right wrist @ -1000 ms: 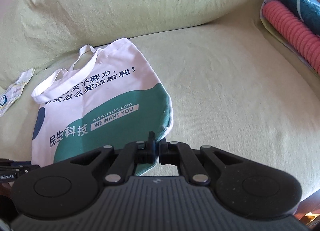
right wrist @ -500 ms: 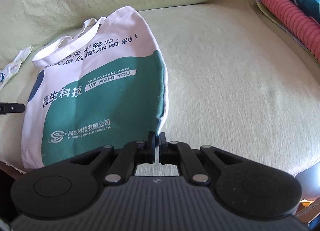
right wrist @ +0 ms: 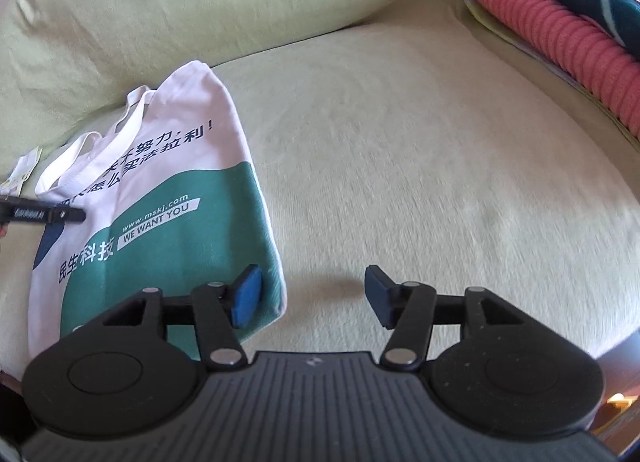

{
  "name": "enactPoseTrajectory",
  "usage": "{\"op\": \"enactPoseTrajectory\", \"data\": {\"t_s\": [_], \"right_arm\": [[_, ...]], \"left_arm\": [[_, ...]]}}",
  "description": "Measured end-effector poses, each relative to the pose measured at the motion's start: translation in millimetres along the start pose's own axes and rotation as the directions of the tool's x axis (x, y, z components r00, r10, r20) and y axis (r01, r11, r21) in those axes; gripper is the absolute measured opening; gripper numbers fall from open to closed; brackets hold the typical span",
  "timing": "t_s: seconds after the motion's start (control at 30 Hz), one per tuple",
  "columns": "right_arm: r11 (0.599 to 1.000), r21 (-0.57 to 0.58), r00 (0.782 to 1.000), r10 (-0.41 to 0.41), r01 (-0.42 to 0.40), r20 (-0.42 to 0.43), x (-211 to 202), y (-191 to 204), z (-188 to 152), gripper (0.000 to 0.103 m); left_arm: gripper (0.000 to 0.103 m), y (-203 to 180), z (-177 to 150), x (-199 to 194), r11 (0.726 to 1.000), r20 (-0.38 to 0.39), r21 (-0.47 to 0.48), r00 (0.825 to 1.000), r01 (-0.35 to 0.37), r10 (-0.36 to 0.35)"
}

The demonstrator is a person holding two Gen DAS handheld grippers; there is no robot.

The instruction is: Fold shopping bag

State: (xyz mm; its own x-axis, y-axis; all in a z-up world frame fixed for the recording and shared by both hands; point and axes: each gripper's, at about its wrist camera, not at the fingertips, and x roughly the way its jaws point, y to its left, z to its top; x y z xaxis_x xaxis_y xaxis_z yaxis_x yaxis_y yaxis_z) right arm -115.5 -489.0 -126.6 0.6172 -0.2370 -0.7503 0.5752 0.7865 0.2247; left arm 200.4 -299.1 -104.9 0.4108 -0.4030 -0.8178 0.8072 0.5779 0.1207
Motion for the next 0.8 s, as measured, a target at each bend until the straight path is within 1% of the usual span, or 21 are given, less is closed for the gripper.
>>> {"op": "enactPoseTrajectory", "data": {"t_s": [0.07, 0.1, 0.13, 0.17, 0.2, 0.23, 0.3, 0.33, 0.37, 0.4, 0.43, 0.47, 0.53, 0.6, 0.63, 0.73, 0.77, 0.8], "right_arm": [[1.000, -0.015, 1.000, -0.010, 0.010, 0.008, 3.0, 2.9, 7.7, 0.047], [1.000, -0.020, 1.000, -0.015, 0.016, 0.014, 4.4, 4.5, 11.5, 0.047], [0.999, -0.025, 1.000, -0.020, 0.021, 0.020, 5.7, 6.1, 15.4, 0.047], [0.999, -0.025, 0.999, -0.023, 0.024, 0.025, 6.5, 7.7, 19.4, 0.045], [0.999, -0.024, 0.999, -0.026, 0.026, 0.031, 7.1, 9.3, 23.5, 0.044], [0.999, -0.023, 0.999, -0.028, 0.029, 0.037, 7.7, 10.9, 27.6, 0.045], [0.999, -0.025, 0.999, -0.023, 0.024, 0.043, 6.6, 13.3, 30.8, 0.048], [0.999, -0.025, 0.999, -0.022, 0.023, 0.044, 6.0, 13.3, 30.6, 0.049], [0.999, -0.026, 0.999, -0.020, 0.021, 0.042, 5.5, 12.5, 28.5, 0.049], [0.999, -0.027, 0.999, -0.017, 0.018, 0.038, 5.1, 11.4, 25.8, 0.050], [1.000, -0.024, 0.999, -0.017, 0.017, 0.035, 4.7, 10.2, 23.7, 0.050], [1.000, -0.016, 1.000, -0.013, 0.013, 0.028, 4.3, 7.8, 20.9, 0.051], [1.000, 0.004, 1.000, 0.012, -0.012, 0.013, 3.1, 1.7, 14.2, 0.053], [0.999, 0.020, 0.999, 0.037, -0.037, 0.001, 1.8, -4.0, 7.4, 0.053], [0.999, 0.023, 0.999, 0.049, -0.049, -0.004, 1.1, -6.5, 4.0, 0.054], [0.998, 0.038, 0.998, 0.058, -0.058, -0.006, 0.9, -7.9, -1.7, 0.058], [0.997, 0.043, 0.998, 0.059, -0.058, -0.003, 0.6, -7.5, -2.7, 0.060], [0.997, 0.047, 0.998, 0.059, -0.059, 0.001, 0.1, -6.9, -3.6, 0.061]], "left_arm": [[0.041, 10.8, 34.9, 9.5, 0.998, 0.044, 0.026, 0.998, -0.049, 0.047], [0.040, 17.6, 52.6, 12.5, 0.997, 0.065, 0.019, 0.996, -0.068, 0.067], [0.040, 29.5, 82.1, 16.3, 0.997, 0.095, -0.002, 0.992, -0.080, 0.080], [0.045, 39.9, 106.7, 19.2, 0.996, 0.112, -0.021, 0.990, -0.084, 0.086], [0.051, 46.3, 121.0, 20.9, 0.995, 0.112, -0.033, 0.989, -0.091, 0.094], [0.054, 55.1, 140.1, 23.0, 0.993, 0.100, -0.048, 0.988, -0.111, 0.116], [0.070, 65.1, 153.9, 23.7, 0.989, 0.074, -0.065, 0.988, -0.130, 0.135], [0.072, 71.7, 154.3, 23.4, 0.988, 0.048, -0.079, 0.990, -0.131, 0.135], [0.072, 77.6, 148.8, 22.4, 0.987, 0.011, -0.098, 0.991, -0.130, 0.132], [0.072, 81.3, 140.6, 18.8, 0.984, -0.007, -0.120, 0.991, -0.131, 0.132], [0.071, 84.8, 120.0, 8.0, 0.983, -0.006, -0.152, 0.994, -0.105, 0.105], [0.071, 87.9, 98.9, -2.9, 0.980, -0.004, -0.184, 0.997, -0.079, 0.080], [0.072, 84.9, 46.8, -26.3, 0.969, -0.013, -0.241, 0.999, -0.043, 0.041], [0.071, 78.8, 1.3, -45.7, 0.958, -0.025, -0.286, 1.000, -0.019, 0.013], [0.071, 71.8, -32.7, -57.6, 0.945, -0.043, -0.327, 0.999, -0.008, -0.007], [0.071, 47.4, -108.2, -77.3, 0.909, -0.115, -0.417, 0.992, 0.006, -0.059], [0.071, 37.0, -130.0, -82.3, 0.895, -0.128, -0.445, 0.988, 0.016, -0.082], [0.071, 28.5, -145.1, -84.9, 0.877, -0.128, -0.479, 0.984, 0.046, -0.121]]}}
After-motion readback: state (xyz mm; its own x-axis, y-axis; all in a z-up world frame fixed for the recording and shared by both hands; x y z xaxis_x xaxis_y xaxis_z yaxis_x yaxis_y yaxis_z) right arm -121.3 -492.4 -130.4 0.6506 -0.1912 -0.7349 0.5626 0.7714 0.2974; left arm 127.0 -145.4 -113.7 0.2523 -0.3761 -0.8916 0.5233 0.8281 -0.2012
